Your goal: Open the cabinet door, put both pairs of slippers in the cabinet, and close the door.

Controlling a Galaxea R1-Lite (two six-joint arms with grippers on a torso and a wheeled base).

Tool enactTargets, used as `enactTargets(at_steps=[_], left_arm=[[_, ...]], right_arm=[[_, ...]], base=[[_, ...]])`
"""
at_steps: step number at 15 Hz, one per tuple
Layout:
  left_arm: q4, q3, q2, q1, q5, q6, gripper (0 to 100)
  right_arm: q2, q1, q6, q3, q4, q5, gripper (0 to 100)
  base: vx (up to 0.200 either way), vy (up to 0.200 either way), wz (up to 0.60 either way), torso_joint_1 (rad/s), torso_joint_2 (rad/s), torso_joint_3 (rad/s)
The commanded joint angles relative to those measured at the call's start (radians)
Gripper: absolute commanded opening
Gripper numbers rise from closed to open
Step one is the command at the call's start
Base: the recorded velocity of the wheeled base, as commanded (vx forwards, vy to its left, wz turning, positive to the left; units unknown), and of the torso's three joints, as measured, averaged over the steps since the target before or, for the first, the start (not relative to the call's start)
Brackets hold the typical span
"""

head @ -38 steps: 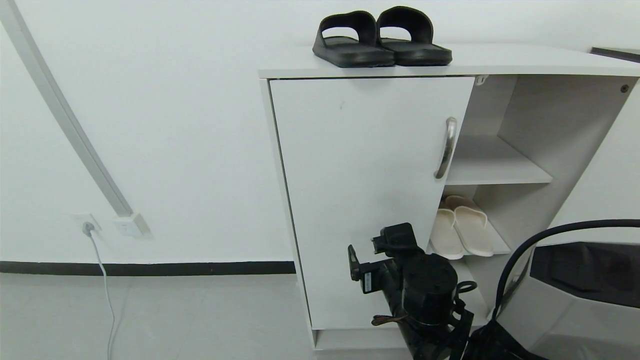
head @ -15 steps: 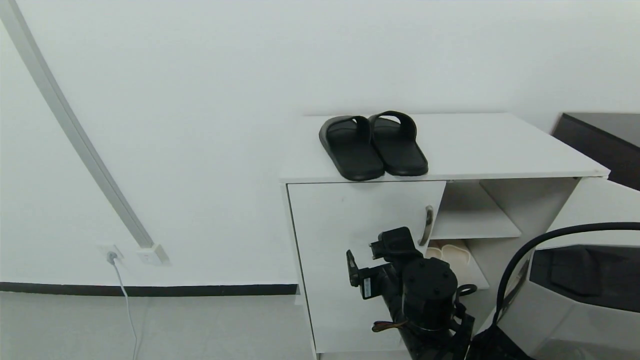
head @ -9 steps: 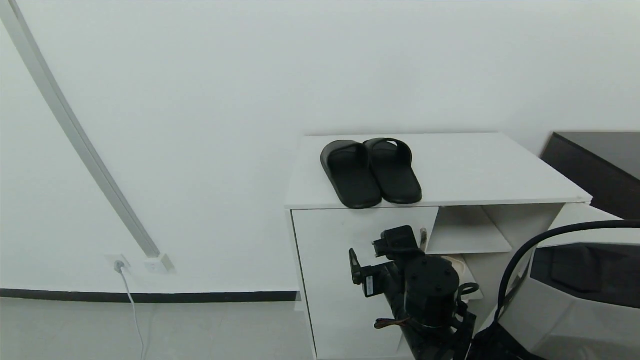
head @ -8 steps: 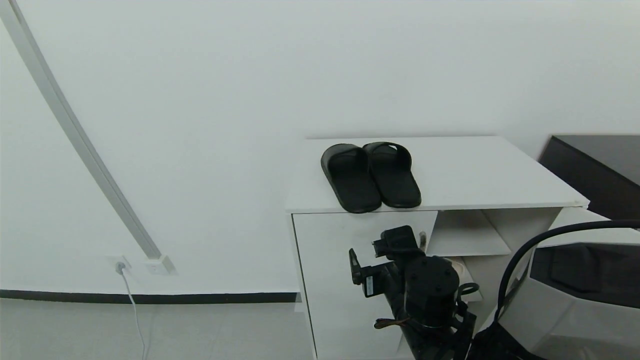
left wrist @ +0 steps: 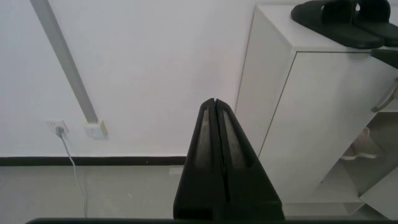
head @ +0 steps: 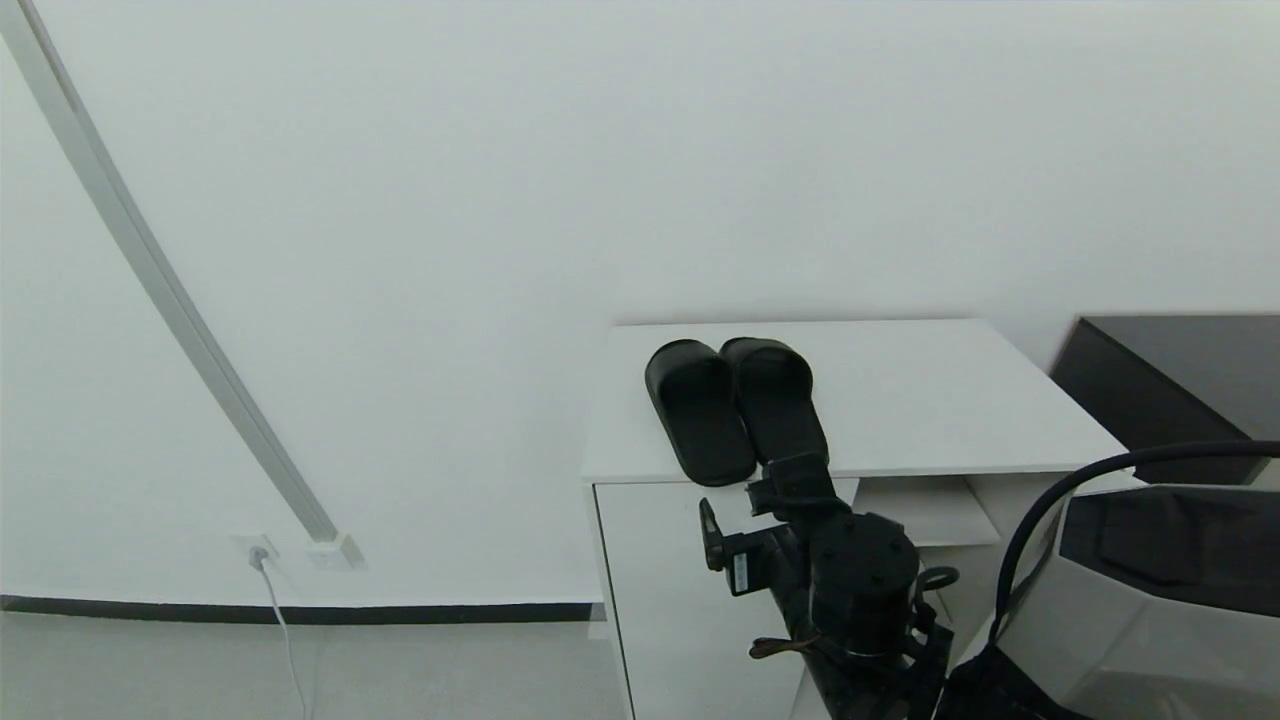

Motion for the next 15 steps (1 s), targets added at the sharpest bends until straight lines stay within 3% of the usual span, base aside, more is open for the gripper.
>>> enactTargets(at_steps=[1,6,10,12,15], left_arm=[[0.000,0.000,0.001,0.001,0.000,-0.001,0],[0.000,0.000,0.001,0.001,0.000,-0.001,0],[0.000,0.000,0.001,0.001,-0.001,0.005,0],[0.000,0.000,0.001,0.001,-0.001,0.005,0],[0.000,0.000,0.001,0.001,-0.003,0.007,0]], right_arm=[[0.004,0.000,-0.001,0.000,0.000,0.000,100],[0.005,-0.017,0.005,0.026,-0.026,0.055,100],[-0.007,-0.019,-0.016,0.014,-0.066,0.058,100],[-0.050,-0.032,-0.036,-0.064,0.045,0.063,100],[-0.137,-0.040,0.041,-0.247,0.385,0.063,100]], base=[[0.000,0.000,0.00,0.217,-0.49,-0.271],[0.000,0.000,0.00,0.169,-0.37,-0.202],[0.000,0.000,0.00,0.008,-0.02,-0.010],[0.000,0.000,0.00,0.000,0.00,0.000],[0.000,0.000,0.00,0.000,0.00,0.000]])
